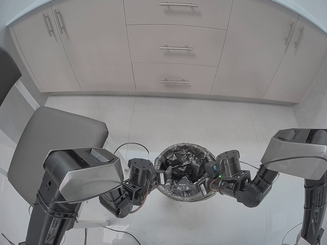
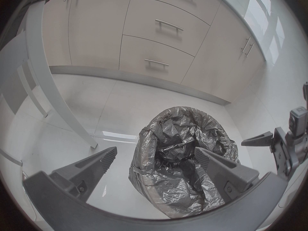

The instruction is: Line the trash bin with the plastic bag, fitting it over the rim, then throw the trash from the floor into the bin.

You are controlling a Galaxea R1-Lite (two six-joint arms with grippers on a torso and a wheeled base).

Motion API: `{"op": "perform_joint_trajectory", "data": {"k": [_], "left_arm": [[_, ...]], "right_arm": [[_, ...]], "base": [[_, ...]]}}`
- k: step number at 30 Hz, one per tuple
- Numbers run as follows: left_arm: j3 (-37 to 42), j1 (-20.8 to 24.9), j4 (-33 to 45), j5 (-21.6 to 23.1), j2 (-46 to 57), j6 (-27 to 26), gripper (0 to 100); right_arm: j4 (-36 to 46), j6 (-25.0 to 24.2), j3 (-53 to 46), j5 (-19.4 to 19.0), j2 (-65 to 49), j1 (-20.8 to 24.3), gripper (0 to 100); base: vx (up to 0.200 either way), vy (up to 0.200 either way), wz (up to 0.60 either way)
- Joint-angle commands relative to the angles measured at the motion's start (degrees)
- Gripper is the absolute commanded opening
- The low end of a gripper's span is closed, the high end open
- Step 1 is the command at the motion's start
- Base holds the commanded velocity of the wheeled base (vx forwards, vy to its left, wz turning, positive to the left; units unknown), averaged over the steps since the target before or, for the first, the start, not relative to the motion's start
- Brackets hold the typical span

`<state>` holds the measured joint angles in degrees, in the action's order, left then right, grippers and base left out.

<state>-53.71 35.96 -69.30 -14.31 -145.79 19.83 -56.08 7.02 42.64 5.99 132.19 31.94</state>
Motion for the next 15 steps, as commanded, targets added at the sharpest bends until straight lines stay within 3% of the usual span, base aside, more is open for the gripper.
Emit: {"op": "perform_joint_trajectory", "data": {"k": [1,15], "left_arm": [[-0.25,-0.01,-0.13,-0.01,-0.73,0.03,100],[-0.43,-0.01,-1.18,-0.01,-1.34,-0.23,100]], "right_arm": [[-0.09,0.10,-0.72,0.25,1.14,0.32,100],[-0.17,2.47,3.85,0.87,8.78,0.40,100]], "base": [[0.000,0.000,0.00],[0.000,0.000,0.00]]}}
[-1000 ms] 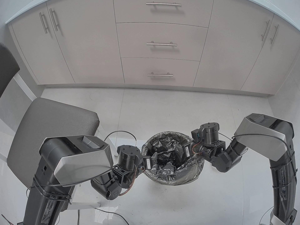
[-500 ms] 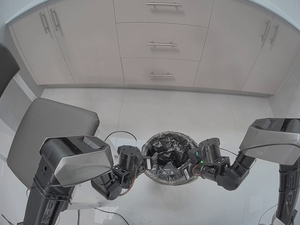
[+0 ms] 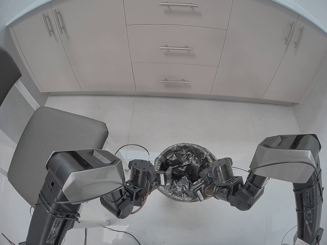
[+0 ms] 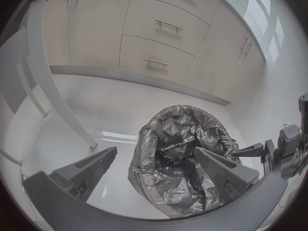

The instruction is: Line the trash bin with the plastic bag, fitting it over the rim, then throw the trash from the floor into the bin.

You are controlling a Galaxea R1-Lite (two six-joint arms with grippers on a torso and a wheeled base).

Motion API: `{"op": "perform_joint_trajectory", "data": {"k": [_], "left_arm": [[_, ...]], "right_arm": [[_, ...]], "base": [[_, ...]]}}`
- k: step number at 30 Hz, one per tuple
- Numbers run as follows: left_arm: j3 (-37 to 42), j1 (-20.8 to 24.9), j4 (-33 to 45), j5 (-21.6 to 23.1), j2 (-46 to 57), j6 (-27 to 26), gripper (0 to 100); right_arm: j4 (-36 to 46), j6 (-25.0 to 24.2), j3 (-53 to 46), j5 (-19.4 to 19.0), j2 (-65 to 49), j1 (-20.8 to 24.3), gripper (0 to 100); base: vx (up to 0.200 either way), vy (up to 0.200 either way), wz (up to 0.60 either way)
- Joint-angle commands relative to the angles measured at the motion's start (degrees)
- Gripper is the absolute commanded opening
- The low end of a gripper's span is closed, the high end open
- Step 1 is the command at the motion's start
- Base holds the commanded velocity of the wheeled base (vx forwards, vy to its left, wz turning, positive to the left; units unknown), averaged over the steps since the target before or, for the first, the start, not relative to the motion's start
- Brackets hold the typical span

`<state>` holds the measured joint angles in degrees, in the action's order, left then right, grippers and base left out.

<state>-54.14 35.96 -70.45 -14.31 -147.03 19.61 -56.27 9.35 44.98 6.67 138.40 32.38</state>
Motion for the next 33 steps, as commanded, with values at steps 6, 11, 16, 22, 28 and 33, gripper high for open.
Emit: {"op": "perform_joint_trajectory", "data": {"k": [6,11,16,22,28,33], "left_arm": [[0.00,-0.01,-0.13,-0.01,-0.01,-0.02,100],[0.00,-0.01,-0.13,-0.01,-0.01,-0.02,100],[-0.09,-0.01,-0.13,-0.01,-0.10,-0.10,100],[-0.09,-0.01,-0.13,-0.01,-0.10,-0.10,100],[0.00,-0.01,-0.13,-0.01,0.08,-0.10,100],[0.09,-0.01,-0.13,-0.01,0.34,0.25,100]], "right_arm": [[0.02,0.23,4.32,0.80,4.77,-0.12,100],[0.46,2.25,5.20,1.95,6.27,-0.12,100],[0.90,2.43,6.61,2.03,6.53,-0.39,100],[2.04,2.43,6.70,2.03,6.36,-0.47,100],[1.43,2.08,6.61,2.03,5.83,-0.65,100],[1.34,1.99,4.24,2.30,0.73,-0.21,100]], "base": [[0.000,0.000,0.00],[0.000,0.000,0.00],[0.000,0.000,0.00],[0.000,0.000,0.00],[0.000,0.000,0.00],[0.000,0.000,0.00]]}}
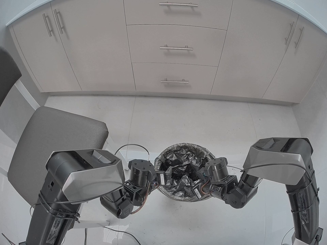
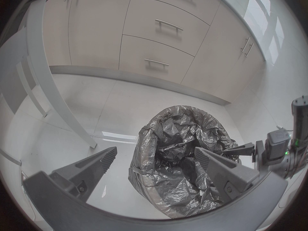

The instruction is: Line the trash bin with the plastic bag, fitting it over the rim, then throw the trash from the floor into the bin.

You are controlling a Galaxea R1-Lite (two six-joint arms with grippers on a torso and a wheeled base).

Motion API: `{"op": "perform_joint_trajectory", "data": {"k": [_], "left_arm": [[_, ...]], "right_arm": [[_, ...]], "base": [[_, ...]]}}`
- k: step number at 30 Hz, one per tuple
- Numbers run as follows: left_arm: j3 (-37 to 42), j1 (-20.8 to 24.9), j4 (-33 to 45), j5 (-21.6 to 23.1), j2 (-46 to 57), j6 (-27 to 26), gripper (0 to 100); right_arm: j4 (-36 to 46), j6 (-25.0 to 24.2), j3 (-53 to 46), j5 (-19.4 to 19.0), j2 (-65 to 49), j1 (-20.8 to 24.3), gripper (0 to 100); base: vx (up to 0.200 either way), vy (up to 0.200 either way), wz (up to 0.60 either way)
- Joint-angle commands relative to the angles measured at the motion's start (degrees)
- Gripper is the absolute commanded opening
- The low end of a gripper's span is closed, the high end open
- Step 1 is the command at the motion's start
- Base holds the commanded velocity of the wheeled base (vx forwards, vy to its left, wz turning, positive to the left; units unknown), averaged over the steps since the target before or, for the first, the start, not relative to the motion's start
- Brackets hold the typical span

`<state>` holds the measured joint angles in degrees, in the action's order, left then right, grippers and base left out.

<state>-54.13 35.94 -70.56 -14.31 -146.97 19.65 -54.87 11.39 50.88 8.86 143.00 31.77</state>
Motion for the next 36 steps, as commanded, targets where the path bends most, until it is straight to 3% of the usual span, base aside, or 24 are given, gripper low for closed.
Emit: {"op": "perform_joint_trajectory", "data": {"k": [1,7,15,23,27,36], "left_arm": [[0.07,0.01,-0.02,-0.01,0.28,0.30,100],[0.60,0.01,-0.02,-0.10,1.69,0.48,100],[3.41,0.01,-0.72,-0.10,6.61,0.92,100],[14.05,-0.34,-5.38,-0.19,16.28,1.18,100],[23.10,-0.43,-8.02,-0.81,25.07,1.00,100],[34.70,-1.13,-8.28,-12.76,38.86,-0.05,100]], "right_arm": [[-0.06,-0.14,-2.02,0.10,-5.10,0.49,100],[-0.06,-1.72,-8.17,1.33,-14.06,1.37,100],[-3.05,-7.52,-15.99,1.51,-22.59,1.63,100],[-7.44,-12.26,-17.75,1.60,-26.54,-0.13,100],[-8.15,-13.14,-16.43,1.60,-27.51,-3.20,100],[-11.75,-12.97,-12.21,0.89,-25.93,-12.17,100]], "base": [[0.000,0.000,0.00],[0.000,0.000,0.00],[0.000,0.000,0.00],[0.000,0.000,0.00],[0.000,0.000,0.00],[0.000,0.000,0.00]]}}
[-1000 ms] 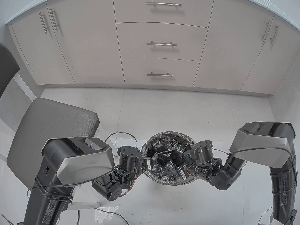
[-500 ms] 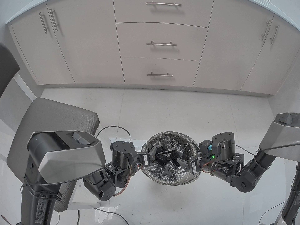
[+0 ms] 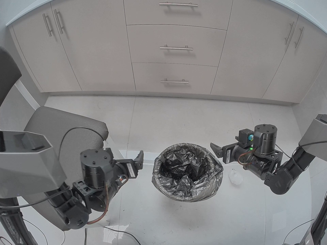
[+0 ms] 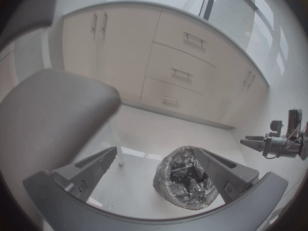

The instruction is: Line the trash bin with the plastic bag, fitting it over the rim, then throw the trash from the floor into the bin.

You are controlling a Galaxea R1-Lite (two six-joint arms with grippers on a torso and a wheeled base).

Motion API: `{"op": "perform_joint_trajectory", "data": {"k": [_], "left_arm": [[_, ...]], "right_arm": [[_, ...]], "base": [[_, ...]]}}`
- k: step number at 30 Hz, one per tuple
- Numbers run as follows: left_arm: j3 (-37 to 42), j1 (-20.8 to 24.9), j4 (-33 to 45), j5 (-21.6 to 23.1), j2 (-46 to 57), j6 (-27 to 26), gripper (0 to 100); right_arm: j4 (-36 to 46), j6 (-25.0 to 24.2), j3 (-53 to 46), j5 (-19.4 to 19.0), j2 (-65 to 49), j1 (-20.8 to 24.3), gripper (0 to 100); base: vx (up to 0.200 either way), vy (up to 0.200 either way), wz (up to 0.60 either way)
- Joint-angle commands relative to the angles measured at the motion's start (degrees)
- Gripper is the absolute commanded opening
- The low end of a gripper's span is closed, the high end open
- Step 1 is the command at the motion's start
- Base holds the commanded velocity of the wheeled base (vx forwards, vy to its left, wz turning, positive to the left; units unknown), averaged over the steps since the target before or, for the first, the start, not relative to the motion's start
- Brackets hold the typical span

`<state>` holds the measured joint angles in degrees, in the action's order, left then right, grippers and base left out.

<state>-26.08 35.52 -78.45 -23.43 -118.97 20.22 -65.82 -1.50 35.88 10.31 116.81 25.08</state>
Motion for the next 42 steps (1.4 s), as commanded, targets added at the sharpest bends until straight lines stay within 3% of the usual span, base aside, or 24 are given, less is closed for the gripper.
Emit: {"op": "perform_joint_trajectory", "data": {"k": [1,6,10,12,18,19,26,27,33,39,42], "left_arm": [[6.65,-0.72,-0.39,-3.64,10.86,-0.62,100],[14.03,-0.46,-0.13,-4.43,22.02,-5.11,100],[18.52,-0.72,0.14,-10.06,30.90,-9.59,100],[19.13,-0.98,0.14,-10.93,32.40,-9.94,100],[26.08,-7.05,0.93,-11.90,48.39,-17.68,100],[26.08,-7.05,0.93,-11.90,48.39,-17.68,100],[25.02,-15.40,22.55,-11.90,70.19,-19.08,100],[24.93,-15.48,23.08,-11.90,70.63,-19.08,100],[18.08,-16.28,48.30,-11.46,89.09,-18.29,100],[13.42,-17.42,66.41,-11.37,96.56,-12.49,100],[13.24,-17.95,71.15,-11.29,98.05,-10.38,100]], "right_arm": [[-0.80,-0.08,2.79,-0.56,0.26,-5.48,100],[-0.10,-0.08,8.16,-2.93,3.16,-11.37,100],[1.92,-0.43,17.47,-3.19,9.58,-16.11,100],[2.36,-0.79,19.41,-3.28,10.98,-16.73,100],[11.85,-5.00,41.20,-3.11,21.35,-19.63,100],[11.85,-5.00,41.20,-3.11,21.35,-19.63,100],[31.36,-7.03,75.57,0.06,35.94,-21.56,100],[31.72,-7.03,76.27,0.23,36.30,-21.56,100],[48.15,-7.03,78.71,4.45,51.32,-22.44,100],[65.20,-6.94,78.71,4.54,60.81,-23.14,100],[69.77,-7.64,78.71,4.01,60.81,-23.49,100]], "base": [[0.000,0.000,0.00],[0.000,0.000,0.00],[0.000,0.000,0.00],[0.000,0.000,0.00],[0.000,0.000,0.00],[0.000,0.000,0.00],[0.000,0.000,0.00],[0.000,0.000,0.00],[0.000,0.000,0.00],[0.000,0.000,0.00],[0.000,0.000,0.00]]}}
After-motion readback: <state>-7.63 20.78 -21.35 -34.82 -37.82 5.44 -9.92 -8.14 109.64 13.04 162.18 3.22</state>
